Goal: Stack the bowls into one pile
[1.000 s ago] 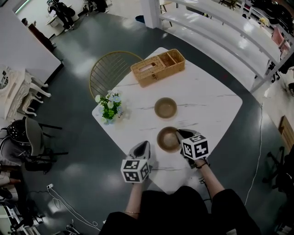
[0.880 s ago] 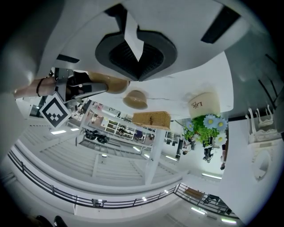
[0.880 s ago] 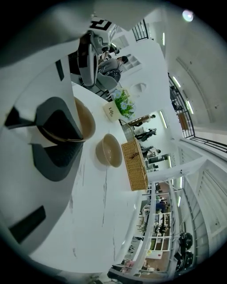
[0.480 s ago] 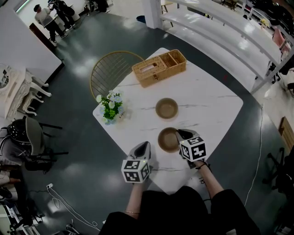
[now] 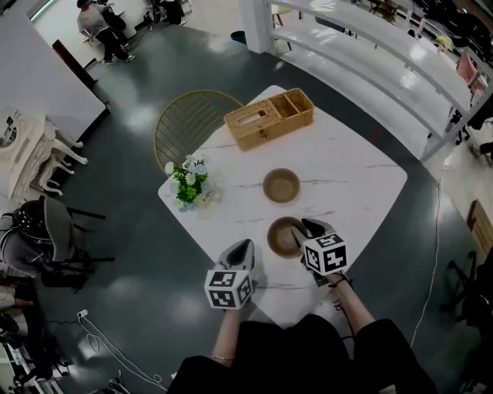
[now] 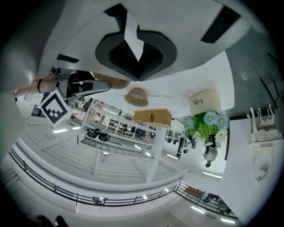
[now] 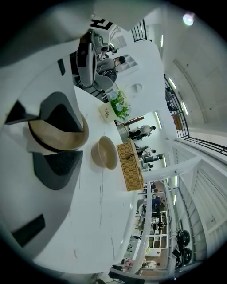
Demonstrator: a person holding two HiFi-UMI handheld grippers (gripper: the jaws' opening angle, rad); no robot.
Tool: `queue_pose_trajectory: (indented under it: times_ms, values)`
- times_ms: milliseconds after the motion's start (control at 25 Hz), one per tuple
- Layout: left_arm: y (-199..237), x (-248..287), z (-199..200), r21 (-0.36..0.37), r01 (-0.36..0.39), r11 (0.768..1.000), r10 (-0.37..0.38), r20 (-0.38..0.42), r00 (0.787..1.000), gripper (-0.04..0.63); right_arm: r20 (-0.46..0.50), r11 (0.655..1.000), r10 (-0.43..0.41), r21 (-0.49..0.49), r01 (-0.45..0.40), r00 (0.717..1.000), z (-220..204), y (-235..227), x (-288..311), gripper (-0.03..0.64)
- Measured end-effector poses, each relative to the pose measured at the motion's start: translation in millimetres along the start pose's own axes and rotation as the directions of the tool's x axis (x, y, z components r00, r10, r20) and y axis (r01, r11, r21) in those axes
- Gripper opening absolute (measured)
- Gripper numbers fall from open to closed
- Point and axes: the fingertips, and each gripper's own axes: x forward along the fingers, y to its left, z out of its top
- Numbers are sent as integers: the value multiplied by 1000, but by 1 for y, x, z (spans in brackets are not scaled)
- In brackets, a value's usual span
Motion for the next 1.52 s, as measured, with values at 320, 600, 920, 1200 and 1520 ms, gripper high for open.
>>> queue_pose_trajectory:
  times_ms: [320, 600, 920, 1200, 1520]
  values:
    - [-2, -4, 4, 6, 9, 1000, -9, 18, 1000, 15, 8, 1000, -13, 1, 13, 1000, -1, -6, -5, 110]
    - [1, -4, -1, 2, 3, 1000, -3, 9, 1000, 15, -48, 999, -7, 46, 9, 999, -17, -8, 3, 110]
    - [2, -5, -12, -6, -1, 1000, 1, -18, 1000, 15, -103, 997, -48, 61, 54, 994, -25, -14, 9, 44]
    - [2, -3, -11, -2, -1, 1000, 1, -21, 1000, 15, -85, 991, -23, 132, 35, 996, -22, -14, 10, 34]
    - [3, 0, -2, 4, 2, 1000, -2, -4, 1000, 14, -33, 982, -21, 188, 27, 999, -5, -21, 3, 31]
